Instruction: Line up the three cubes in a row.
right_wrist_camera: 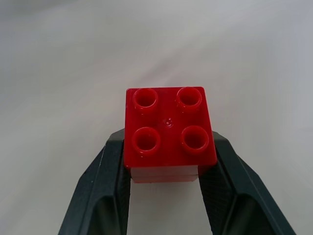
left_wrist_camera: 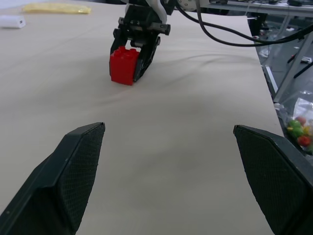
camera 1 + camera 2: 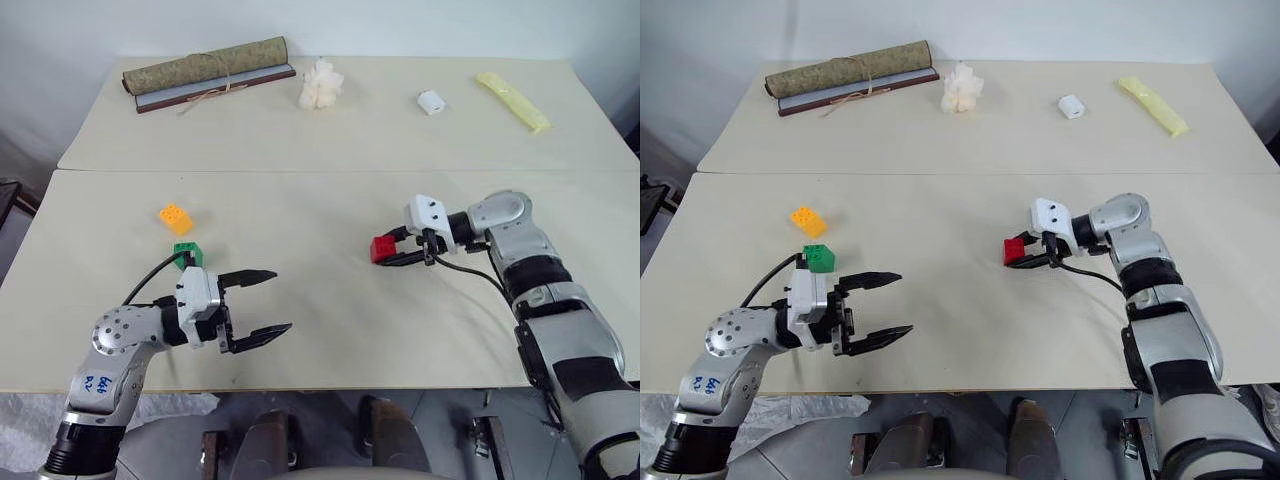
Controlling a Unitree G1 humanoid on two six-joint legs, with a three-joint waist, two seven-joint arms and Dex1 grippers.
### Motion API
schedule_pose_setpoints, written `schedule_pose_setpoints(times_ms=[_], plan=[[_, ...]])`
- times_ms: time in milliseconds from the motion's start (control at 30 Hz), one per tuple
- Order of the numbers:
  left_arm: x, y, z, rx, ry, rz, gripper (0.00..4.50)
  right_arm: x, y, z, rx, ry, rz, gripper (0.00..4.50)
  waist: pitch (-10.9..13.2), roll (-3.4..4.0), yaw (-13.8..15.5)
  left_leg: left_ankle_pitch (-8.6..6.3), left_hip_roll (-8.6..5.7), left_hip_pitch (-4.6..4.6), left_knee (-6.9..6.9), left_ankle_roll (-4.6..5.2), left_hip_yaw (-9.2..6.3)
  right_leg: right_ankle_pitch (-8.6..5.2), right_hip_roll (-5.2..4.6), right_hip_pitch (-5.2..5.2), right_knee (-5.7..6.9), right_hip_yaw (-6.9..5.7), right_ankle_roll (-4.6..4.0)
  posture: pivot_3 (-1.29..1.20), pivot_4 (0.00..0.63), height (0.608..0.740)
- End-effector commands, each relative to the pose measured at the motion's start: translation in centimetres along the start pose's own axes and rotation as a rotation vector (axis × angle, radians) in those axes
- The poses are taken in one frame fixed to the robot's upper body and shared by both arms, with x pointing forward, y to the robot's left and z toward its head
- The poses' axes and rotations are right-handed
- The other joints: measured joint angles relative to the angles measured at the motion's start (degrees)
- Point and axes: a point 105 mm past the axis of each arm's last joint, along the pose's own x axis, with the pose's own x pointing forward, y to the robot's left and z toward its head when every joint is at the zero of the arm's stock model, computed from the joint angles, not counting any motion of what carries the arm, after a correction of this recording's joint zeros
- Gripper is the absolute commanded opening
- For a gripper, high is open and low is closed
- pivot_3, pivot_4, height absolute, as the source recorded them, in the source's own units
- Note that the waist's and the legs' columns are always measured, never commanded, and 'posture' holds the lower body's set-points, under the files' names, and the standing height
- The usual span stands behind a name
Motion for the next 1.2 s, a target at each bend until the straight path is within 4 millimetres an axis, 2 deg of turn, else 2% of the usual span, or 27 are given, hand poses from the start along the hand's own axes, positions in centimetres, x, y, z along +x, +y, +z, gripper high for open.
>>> schedule_pose_setpoints(times_ms=[33,300,467,567,600,633,700,767,833,967,1000,1067,1100,1200], plan=[[-0.2,-0.1,0.9,0.040,-0.018,0.015,4.50,0.1,-0.6,0.4,-0.020,0.030,0.001,1.51,0.0,0.00,0.2,0.00,-0.01,0.00,0.00,0.00,-0.03,0.00,0.00,0.01,0.00,-0.01,0.00,0.00,0.150,0.740],[-0.8,-0.3,0.9,0.033,-0.007,0.057,4.50,0.3,-1.0,0.1,0.045,0.033,-0.023,1.51,0.0,0.00,0.3,0.00,-0.01,0.00,0.02,0.00,-0.09,0.00,-0.01,0.02,0.02,0.00,0.00,0.00,0.150,0.740],[-1.2,-0.2,0.8,0.019,-0.002,0.076,4.50,-0.3,-0.7,0.5,0.044,-0.040,-0.022,3.22,0.0,0.00,0.3,0.00,-0.01,0.01,0.03,0.00,-0.08,0.00,-0.01,0.02,0.05,0.01,0.00,0.00,0.150,0.740],[-2.1,0.3,0.8,0.018,0.011,0.136,4.50,-2.5,-1.8,2.3,0.024,-0.181,-0.113,4.27,0.0,0.01,0.3,0.00,-0.01,-0.01,0.02,0.00,-0.08,0.00,-0.01,0.00,0.03,0.01,0.00,0.00,0.150,0.740],[-2.6,0.6,0.8,0.025,0.011,0.172,4.50,-3.3,-1.8,2.5,0.009,-0.193,-0.113,4.45,0.0,0.01,0.3,0.00,-0.01,-0.01,0.02,0.00,-0.09,0.00,-0.01,0.00,0.03,0.00,0.00,0.00,0.150,0.740],[-3.1,0.8,0.9,0.025,0.008,0.210,4.50,-4.1,-1.7,2.9,-0.016,-0.218,-0.117,4.45,0.0,0.01,0.4,0.00,0.00,-0.01,0.02,0.00,-0.10,0.00,-0.01,0.01,0.03,-0.01,0.00,0.00,0.150,0.740],[-5.8,1.3,0.6,0.010,0.019,0.374,4.50,-5.9,-0.9,3.2,-0.039,-0.283,-0.141,4.45,0.0,0.01,0.3,0.00,0.01,-0.03,0.01,0.00,-0.09,0.00,-0.01,0.01,-0.02,0.00,0.00,0.00,0.150,0.740],[-8.2,1.3,0.3,0.000,0.021,0.518,4.50,-6.8,0.5,3.6,-0.025,-0.375,-0.129,4.45,0.0,0.00,0.5,-0.01,0.32,-0.03,0.00,0.00,-0.15,0.00,-0.01,0.03,-0.11,-0.03,0.00,0.00,0.150,0.740],[-9.6,1.0,0.1,-0.009,0.027,0.595,4.50,-7.1,1.7,4.1,-0.020,-0.454,-0.117,4.45,0.0,0.00,0.6,-0.03,0.34,-0.05,-0.05,-0.01,-0.15,0.00,0.00,0.05,-0.18,-0.10,0.00,0.00,0.150,0.740],[-15.6,-0.9,-1.5,-0.068,0.059,0.937,4.50,-7.2,5.4,3.4,0.046,-0.574,-0.104,4.45,0.0,-0.04,0.6,-0.07,0.41,0.01,-0.03,-0.03,0.03,0.00,0.03,0.07,-0.17,-0.03,-0.01,0.00,0.150,0.740],[-17.1,-1.5,-2.0,-0.083,0.081,1.000,4.50,-7.0,6.4,2.7,0.078,-0.560,-0.077,4.45,0.0,-0.05,0.7,-0.08,0.40,-0.01,-0.03,-0.03,0.06,0.00,0.03,0.04,-0.18,-0.04,-0.01,0.00,0.150,0.740],[-19.6,-2.5,-3.0,-0.130,0.092,1.098,4.50,-6.7,7.3,1.6,0.105,-0.564,-0.104,4.45,0.0,-0.05,0.9,-0.10,0.38,0.01,-0.02,-0.01,0.19,0.00,0.02,0.06,-0.17,-0.03,-0.01,0.00,0.150,0.740],[-20.2,-2.8,-3.3,-0.144,0.093,1.120,4.50,-6.6,7.5,1.2,0.135,-0.561,-0.109,4.45,0.0,-0.05,0.9,-0.11,0.37,0.00,0.00,-0.01,0.27,0.02,0.02,0.05,-0.19,-0.03,-0.03,0.00,0.150,0.740],[-20.1,-3.8,-3.5,-0.196,0.091,1.077,4.50,-6.9,8.0,-0.5,0.135,-0.540,-0.172,4.45,0.0,-0.12,1.6,-0.12,0.39,0.03,0.11,0.03,0.27,0.15,0.02,0.06,-0.20,0.05,-0.09,0.00,0.150,0.740]])
